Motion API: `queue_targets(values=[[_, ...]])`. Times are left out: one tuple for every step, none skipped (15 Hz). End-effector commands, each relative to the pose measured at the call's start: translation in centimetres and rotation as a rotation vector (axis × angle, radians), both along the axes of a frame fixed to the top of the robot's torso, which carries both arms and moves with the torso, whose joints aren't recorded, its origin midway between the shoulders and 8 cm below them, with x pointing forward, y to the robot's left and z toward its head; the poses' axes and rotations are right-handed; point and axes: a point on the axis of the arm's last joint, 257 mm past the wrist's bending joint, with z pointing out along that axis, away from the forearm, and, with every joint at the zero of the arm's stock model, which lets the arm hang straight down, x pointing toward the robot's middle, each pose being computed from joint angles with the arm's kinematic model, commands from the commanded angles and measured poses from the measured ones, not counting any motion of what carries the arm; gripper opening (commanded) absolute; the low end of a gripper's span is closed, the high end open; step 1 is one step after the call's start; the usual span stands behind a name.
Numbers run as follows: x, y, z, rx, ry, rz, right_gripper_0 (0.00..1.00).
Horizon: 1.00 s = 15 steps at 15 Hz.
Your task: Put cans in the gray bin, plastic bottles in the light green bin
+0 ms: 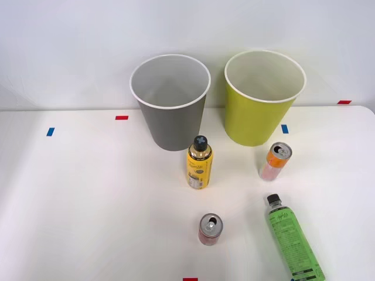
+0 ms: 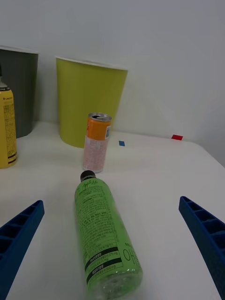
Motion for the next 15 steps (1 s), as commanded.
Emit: queue_targets(values=[[0.00, 0.00, 0.00, 0.000, 0.000, 0.000, 1.00], [0.00, 0.00, 0.00, 0.000, 0.000, 0.000, 1.00], [0.00, 0.00, 0.00, 0.000, 0.000, 0.000, 1.00], [0.00, 0.00, 0.00, 0.000, 0.000, 0.000, 1.00], [0.00, 0.00, 0.00, 0.000, 0.000, 0.000, 1.00], [0.00, 0.00, 0.00, 0.000, 0.000, 0.000, 1.00], [0.00, 0.00, 0.00, 0.000, 0.000, 0.000, 1.00], [0.00, 0.00, 0.00, 0.000, 0.000, 0.000, 1.00], [0.00, 0.00, 0.00, 0.000, 0.000, 0.000, 1.00], [0.00, 0.00, 0.00, 0.000, 0.000, 0.000, 1.00], [0.00, 0.00, 0.00, 0.000, 0.000, 0.000, 1.00], [0.00, 0.00, 0.00, 0.000, 0.000, 0.000, 1.00], [0.00, 0.00, 0.00, 0.000, 0.000, 0.000, 1.00], [0.00, 0.00, 0.00, 0.000, 0.000, 0.000, 1.00], [0.00, 0.00, 0.00, 0.000, 0.000, 0.000, 1.00]])
